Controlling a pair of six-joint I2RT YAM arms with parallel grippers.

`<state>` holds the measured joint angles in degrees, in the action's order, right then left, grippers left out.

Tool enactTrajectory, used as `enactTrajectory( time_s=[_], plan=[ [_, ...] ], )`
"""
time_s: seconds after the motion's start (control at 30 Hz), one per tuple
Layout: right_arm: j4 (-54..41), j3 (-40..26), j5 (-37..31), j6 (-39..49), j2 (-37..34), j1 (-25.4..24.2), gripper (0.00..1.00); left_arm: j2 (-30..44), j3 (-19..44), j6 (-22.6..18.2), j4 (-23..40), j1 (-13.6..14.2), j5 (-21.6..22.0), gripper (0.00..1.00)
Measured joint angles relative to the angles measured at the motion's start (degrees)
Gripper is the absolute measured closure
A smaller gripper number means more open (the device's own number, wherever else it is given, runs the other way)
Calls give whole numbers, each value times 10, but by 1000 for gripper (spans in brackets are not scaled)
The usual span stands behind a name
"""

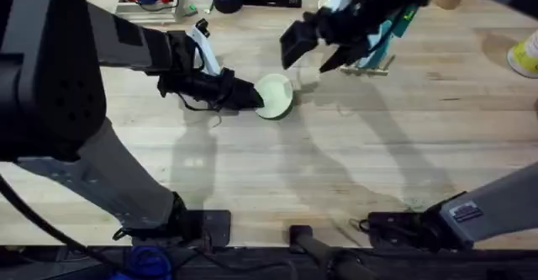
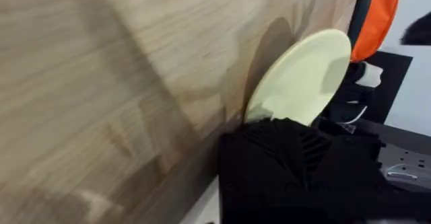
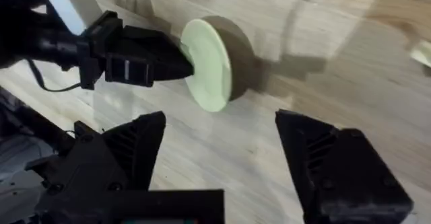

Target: Pick up the plates from the table one by one and place each into a slot on the dish rack.

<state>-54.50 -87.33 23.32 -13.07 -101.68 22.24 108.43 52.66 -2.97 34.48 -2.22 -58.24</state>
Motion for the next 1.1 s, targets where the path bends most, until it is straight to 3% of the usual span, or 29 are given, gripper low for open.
enactTrajectory(
  time_s=[0.57, 1.1],
  plan=[
    [38, 0, 1, -6, -92, 43, 20, 0, 0, 2, -4, 0, 0, 959],
    [48, 0, 1, 2, -98, 50, 26, 0, 0, 2, -5, 0, 0, 958]
  ],
)
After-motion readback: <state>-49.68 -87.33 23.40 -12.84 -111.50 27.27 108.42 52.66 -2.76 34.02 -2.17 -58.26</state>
